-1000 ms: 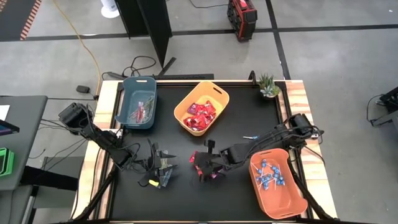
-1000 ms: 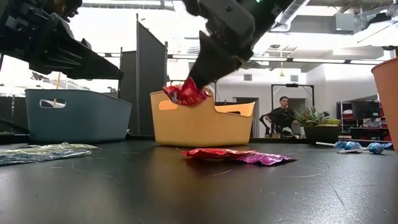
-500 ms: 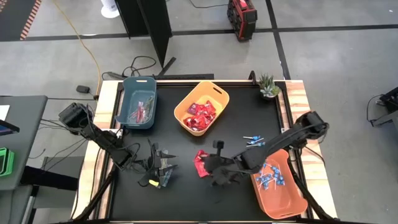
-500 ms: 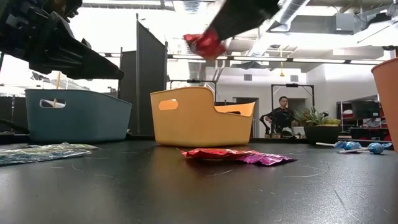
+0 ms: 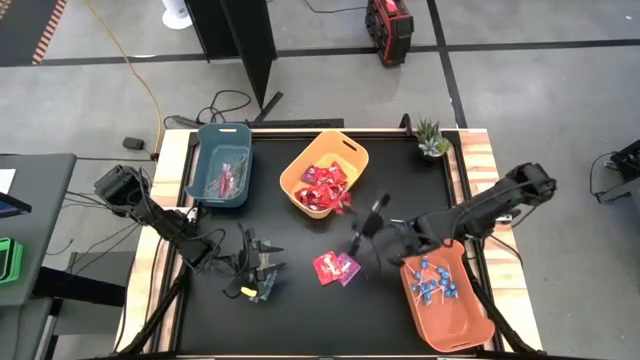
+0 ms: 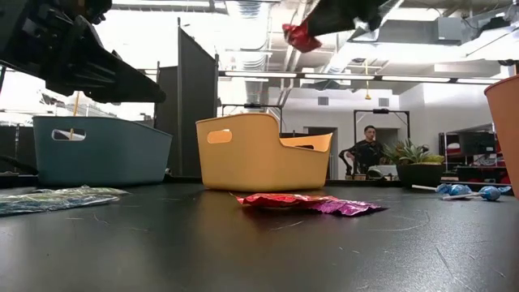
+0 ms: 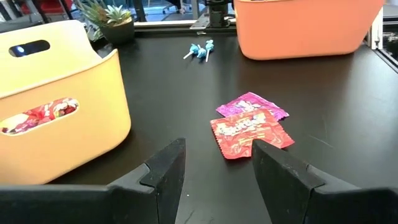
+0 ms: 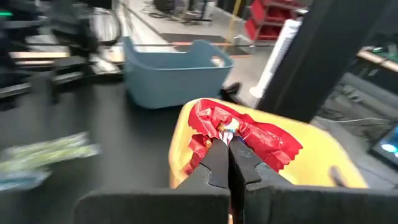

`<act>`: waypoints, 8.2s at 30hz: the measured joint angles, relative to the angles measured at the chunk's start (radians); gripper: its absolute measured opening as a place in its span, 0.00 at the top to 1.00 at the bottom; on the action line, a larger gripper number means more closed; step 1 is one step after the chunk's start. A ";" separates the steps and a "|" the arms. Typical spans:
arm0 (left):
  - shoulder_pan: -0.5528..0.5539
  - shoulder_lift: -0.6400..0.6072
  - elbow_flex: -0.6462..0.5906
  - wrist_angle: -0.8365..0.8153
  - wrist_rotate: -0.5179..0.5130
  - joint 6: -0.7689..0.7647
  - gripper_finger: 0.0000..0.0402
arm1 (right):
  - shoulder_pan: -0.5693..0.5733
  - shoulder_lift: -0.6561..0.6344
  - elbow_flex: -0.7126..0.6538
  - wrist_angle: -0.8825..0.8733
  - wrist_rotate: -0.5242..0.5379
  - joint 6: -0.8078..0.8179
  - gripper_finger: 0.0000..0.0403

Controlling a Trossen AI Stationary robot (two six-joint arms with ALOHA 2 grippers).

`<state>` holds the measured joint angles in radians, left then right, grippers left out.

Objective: Sort candy
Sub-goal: Put the red candy into the yellow bin, then put the blue lollipop into the orange bin, then put the red candy into the yellow bin

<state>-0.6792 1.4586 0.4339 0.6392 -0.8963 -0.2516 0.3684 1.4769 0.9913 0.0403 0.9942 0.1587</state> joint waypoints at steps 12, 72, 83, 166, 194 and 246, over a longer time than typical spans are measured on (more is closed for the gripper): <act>0.000 0.000 0.000 0.004 0.001 -0.003 0.56 | -0.257 0.064 -0.001 0.095 -0.232 0.001 0.99; 0.116 0.000 0.010 0.007 0.032 -0.072 0.56 | -0.086 -0.106 -0.309 0.822 -0.394 -0.371 0.33; 0.139 0.000 0.029 0.006 0.055 0.011 0.56 | 0.080 -0.232 -0.314 0.298 -0.388 -0.039 0.33; 0.134 0.000 0.100 -0.159 0.169 0.094 0.56 | -0.315 -0.082 -0.082 -1.051 -0.818 0.226 0.36; 0.135 0.000 0.100 -0.180 0.169 0.099 0.56 | -0.501 0.141 -0.152 -0.893 -0.920 -0.019 0.71; 0.221 0.000 0.099 -0.152 0.267 0.240 0.56 | 0.600 -0.190 0.084 -1.334 -0.756 1.606 0.58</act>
<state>-0.4581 1.4586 0.5331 0.4872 -0.6288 -0.0113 0.9681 1.2868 1.0752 -1.2937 0.2382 1.7646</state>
